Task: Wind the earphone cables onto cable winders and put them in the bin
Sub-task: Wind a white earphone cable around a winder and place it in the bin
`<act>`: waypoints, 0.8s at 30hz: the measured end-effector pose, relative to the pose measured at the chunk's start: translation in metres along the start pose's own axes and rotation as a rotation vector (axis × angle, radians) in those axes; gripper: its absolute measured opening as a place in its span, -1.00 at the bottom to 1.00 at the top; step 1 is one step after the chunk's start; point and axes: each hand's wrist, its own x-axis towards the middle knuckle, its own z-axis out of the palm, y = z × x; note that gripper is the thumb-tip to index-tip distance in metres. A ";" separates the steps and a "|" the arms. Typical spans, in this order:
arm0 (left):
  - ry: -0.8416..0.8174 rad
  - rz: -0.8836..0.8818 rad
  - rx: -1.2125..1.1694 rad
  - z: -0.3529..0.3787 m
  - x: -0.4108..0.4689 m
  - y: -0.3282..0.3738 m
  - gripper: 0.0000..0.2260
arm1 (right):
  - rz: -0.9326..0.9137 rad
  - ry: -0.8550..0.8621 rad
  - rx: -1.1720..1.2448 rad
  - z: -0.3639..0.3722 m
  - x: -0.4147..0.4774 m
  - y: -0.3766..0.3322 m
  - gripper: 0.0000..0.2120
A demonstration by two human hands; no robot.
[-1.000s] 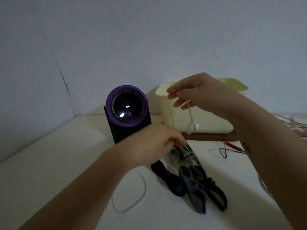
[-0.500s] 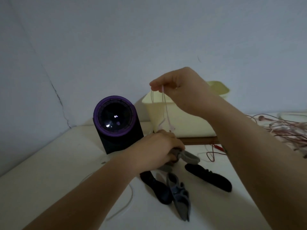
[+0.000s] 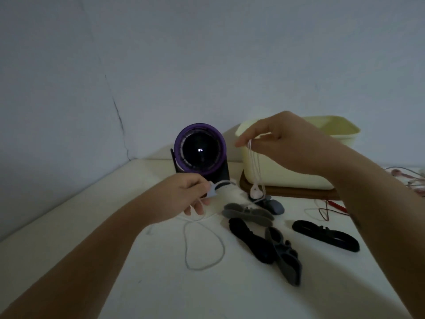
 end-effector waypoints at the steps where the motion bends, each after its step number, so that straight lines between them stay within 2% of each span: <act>1: 0.012 -0.020 -0.061 -0.002 0.001 0.001 -0.79 | -0.015 -0.075 0.009 0.000 -0.001 -0.005 -0.68; 5: -0.019 -0.013 -0.196 -0.011 -0.001 0.011 -0.83 | -0.040 -0.418 -0.045 0.010 0.004 -0.026 -0.77; 7: -0.050 0.009 -0.182 -0.016 0.000 0.019 -0.83 | -0.033 -0.464 -0.020 0.014 0.008 -0.031 -0.78; 10: -0.088 0.013 -0.225 -0.022 0.005 0.026 -0.83 | -0.013 -0.348 0.115 0.015 0.015 -0.030 -0.82; 13: -0.124 0.017 -0.383 -0.023 0.015 0.033 -0.84 | 0.019 -0.259 0.316 0.010 0.021 -0.024 -0.87; 15: -0.182 0.025 -0.475 -0.023 0.023 0.038 -0.88 | 0.021 -0.199 0.370 0.007 0.023 -0.017 -0.89; 18: -0.268 0.033 -0.610 -0.020 0.033 0.046 -0.78 | 0.006 -0.022 0.395 0.004 0.024 -0.007 -0.93; 19: -0.273 0.045 -0.635 -0.018 0.036 0.048 -0.80 | 0.000 0.031 0.399 0.004 0.023 -0.005 -0.93; 21: -0.252 0.084 -0.626 -0.013 0.040 0.051 -0.81 | 0.001 0.094 0.397 0.001 0.023 0.000 -0.92; 24: -0.188 0.200 -0.475 -0.005 0.044 0.050 -0.71 | 0.006 0.114 0.373 -0.002 0.023 0.004 -0.92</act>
